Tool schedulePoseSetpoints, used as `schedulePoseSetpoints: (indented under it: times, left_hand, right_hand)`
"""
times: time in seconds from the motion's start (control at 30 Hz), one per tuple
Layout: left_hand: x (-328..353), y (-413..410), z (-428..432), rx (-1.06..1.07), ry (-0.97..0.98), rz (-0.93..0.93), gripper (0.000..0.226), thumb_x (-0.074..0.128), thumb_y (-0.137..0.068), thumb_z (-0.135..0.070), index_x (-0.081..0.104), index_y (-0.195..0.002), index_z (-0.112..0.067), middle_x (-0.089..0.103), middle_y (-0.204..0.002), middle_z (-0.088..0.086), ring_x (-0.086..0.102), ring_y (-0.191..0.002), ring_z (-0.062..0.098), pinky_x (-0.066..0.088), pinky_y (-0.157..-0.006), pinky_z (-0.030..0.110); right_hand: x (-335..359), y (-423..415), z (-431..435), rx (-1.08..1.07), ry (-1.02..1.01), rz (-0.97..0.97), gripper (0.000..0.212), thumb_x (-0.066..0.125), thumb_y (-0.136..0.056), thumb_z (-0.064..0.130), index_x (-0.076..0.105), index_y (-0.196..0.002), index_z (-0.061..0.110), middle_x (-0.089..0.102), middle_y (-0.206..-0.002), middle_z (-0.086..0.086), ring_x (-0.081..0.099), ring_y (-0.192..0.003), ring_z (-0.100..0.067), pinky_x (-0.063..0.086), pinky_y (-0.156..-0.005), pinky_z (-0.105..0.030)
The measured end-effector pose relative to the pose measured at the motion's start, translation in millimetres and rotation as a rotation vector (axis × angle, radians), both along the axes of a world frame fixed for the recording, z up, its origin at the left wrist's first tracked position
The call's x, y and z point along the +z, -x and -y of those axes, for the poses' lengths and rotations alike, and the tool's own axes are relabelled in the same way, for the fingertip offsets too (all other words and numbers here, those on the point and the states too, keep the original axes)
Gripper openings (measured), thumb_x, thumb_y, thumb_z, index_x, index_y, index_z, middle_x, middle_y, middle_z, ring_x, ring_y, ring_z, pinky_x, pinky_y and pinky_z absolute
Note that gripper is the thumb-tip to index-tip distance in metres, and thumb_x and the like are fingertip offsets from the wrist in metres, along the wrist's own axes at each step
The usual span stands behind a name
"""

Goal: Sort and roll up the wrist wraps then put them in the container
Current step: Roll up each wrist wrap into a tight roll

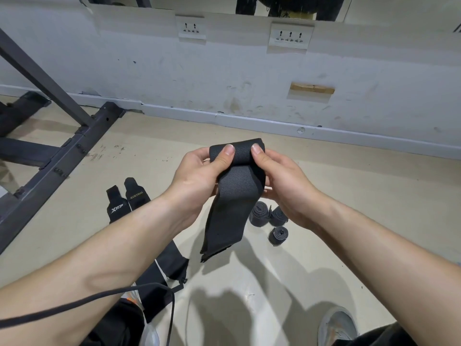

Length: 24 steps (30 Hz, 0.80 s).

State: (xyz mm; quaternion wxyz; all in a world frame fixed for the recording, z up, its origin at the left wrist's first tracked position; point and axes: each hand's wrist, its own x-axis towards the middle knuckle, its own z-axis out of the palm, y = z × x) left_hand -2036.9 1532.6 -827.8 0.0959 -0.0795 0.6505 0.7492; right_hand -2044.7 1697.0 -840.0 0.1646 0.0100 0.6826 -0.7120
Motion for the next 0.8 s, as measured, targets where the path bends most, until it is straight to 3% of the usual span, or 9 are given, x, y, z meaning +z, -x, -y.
schedulePoseSetpoints:
  times: [0.1, 0.23, 0.4, 0.47, 0.57, 0.63, 0.7, 0.8]
  left_hand:
    - [-0.8, 0.2, 0.0, 0.031, -0.006, -0.028, 0.026, 0.059, -0.102, -0.025, 0.069, -0.114, -0.004, 0.078, -0.093, 0.005, 0.075, -0.080, 0.014, 0.058, -0.065, 0.023]
    - [-2.0, 1.0, 1.6, 0.046, 0.022, -0.038, 0.031, 0.061, -0.101, -0.023, 0.061, -0.123, -0.002, 0.077, -0.098, 0.005, 0.075, -0.084, 0.016, 0.062, -0.067, 0.031]
    - [-6.8, 1.5, 2.1, 0.030, 0.106, -0.115, 0.027, 0.077, -0.089, -0.017, 0.064, -0.113, -0.023, 0.071, -0.115, 0.015, 0.072, -0.100, 0.024, 0.059, -0.073, 0.033]
    - [-8.0, 2.3, 2.0, 0.029, 0.140, -0.149, 0.030, 0.080, -0.076, -0.025, 0.068, -0.103, -0.034, 0.068, -0.120, 0.017, 0.067, -0.114, 0.030, 0.060, -0.085, 0.043]
    - [-5.9, 0.8, 2.2, 0.027, 0.161, -0.170, 0.031, 0.080, -0.071, -0.027, 0.069, -0.096, -0.041, 0.066, -0.121, 0.014, 0.061, -0.124, 0.031, 0.057, -0.096, 0.055]
    - [-7.8, 1.5, 3.7, 0.010, 0.162, -0.171, 0.034, 0.082, -0.075, -0.020, 0.069, -0.101, -0.036, 0.065, -0.120, 0.015, 0.064, -0.119, 0.029, 0.060, -0.092, 0.049]
    - [-10.0, 2.1, 4.5, 0.000, 0.151, -0.145, 0.037, 0.083, -0.083, -0.010, 0.065, -0.111, -0.027, 0.070, -0.114, 0.015, 0.071, -0.102, 0.027, 0.062, -0.083, 0.041]
    - [-7.2, 0.9, 1.4, -0.002, 0.133, -0.051, 0.039, 0.077, -0.090, -0.017, 0.058, -0.123, -0.018, 0.078, -0.101, 0.008, 0.075, -0.086, 0.019, 0.059, -0.074, 0.033]
  right_hand:
    - [-0.2, -2.7, 1.9, 0.047, -0.006, 0.012, 0.040, 0.046, -0.105, 0.048, 0.067, -0.122, 0.019, 0.078, -0.109, 0.004, 0.073, -0.093, -0.006, 0.056, -0.077, -0.025]
    - [0.1, -3.1, 1.8, 0.058, -0.011, 0.011, 0.036, 0.044, -0.106, 0.046, 0.068, -0.114, 0.021, 0.077, -0.093, 0.010, 0.073, -0.082, -0.004, 0.055, -0.064, -0.020]
    - [3.0, -1.2, 1.5, 0.007, -0.019, -0.002, 0.049, 0.041, -0.105, 0.051, 0.071, -0.121, 0.015, 0.079, -0.103, -0.005, 0.075, -0.093, -0.019, 0.057, -0.076, -0.034]
    - [2.7, -1.0, 1.3, -0.013, -0.001, -0.004, 0.047, 0.042, -0.107, 0.046, 0.069, -0.123, 0.012, 0.077, -0.112, -0.011, 0.075, -0.096, -0.021, 0.060, -0.078, -0.035]
    - [-0.6, 0.3, 1.6, -0.028, 0.027, 0.010, 0.041, 0.044, -0.108, 0.038, 0.063, -0.130, 0.008, 0.073, -0.121, -0.016, 0.072, -0.111, -0.032, 0.057, -0.097, -0.053]
    - [-3.7, 1.0, 1.5, -0.038, 0.044, 0.007, 0.039, 0.045, -0.109, 0.034, 0.061, -0.131, 0.006, 0.072, -0.122, -0.018, 0.070, -0.113, -0.036, 0.054, -0.102, -0.055]
    - [-5.4, 0.6, 1.1, -0.061, 0.055, 0.005, 0.036, 0.046, -0.109, 0.031, 0.061, -0.130, 0.005, 0.072, -0.121, -0.019, 0.070, -0.113, -0.035, 0.055, -0.101, -0.050]
    - [-4.9, 0.2, -0.2, -0.088, 0.069, 0.004, 0.032, 0.047, -0.109, 0.027, 0.060, -0.128, 0.005, 0.073, -0.120, -0.019, 0.071, -0.112, -0.035, 0.056, -0.096, -0.044]
